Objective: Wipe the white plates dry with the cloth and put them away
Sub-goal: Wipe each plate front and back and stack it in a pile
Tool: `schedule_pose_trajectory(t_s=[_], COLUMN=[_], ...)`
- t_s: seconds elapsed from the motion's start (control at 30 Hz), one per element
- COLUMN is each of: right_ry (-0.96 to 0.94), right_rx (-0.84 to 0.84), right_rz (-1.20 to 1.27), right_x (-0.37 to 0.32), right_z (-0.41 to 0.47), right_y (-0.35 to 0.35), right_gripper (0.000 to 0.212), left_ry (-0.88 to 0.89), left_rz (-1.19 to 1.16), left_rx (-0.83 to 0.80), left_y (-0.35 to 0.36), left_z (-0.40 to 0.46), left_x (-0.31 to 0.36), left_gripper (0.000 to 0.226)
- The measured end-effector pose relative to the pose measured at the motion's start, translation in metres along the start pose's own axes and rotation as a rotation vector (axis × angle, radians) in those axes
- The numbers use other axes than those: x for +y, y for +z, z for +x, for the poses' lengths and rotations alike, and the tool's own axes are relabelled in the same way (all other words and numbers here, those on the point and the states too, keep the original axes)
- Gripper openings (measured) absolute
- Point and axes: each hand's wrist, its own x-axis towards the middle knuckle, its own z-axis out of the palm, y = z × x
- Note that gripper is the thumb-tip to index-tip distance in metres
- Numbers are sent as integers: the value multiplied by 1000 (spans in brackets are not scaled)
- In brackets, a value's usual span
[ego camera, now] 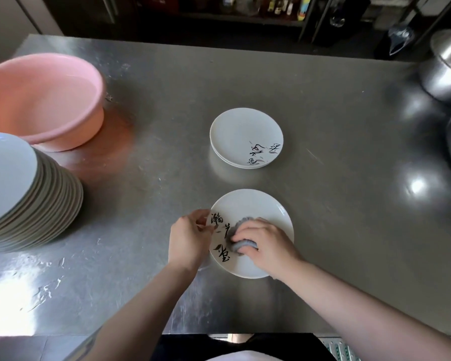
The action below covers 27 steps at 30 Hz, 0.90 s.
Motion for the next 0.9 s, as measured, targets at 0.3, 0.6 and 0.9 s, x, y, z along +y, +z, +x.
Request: schedule_pose_trajectory(t_s=[0.3, 0.6, 0.9], right_ry=[13, 45, 161], right_rx=[198, 153, 297], right_rz=[-19, -67, -93], right_x=[-17, -20, -9], right_z=[37, 47, 45], right_y=[11, 11, 2], right_gripper=[24, 22, 17], left_ry=[-37, 25, -54], left_rz=[186, 242, 256], left_rx=[-185, -239, -330], left_y=[-22, -17, -18], left_z=[-2, 37, 25], left_x=[-5, 16, -4], left_gripper=[25, 15, 12])
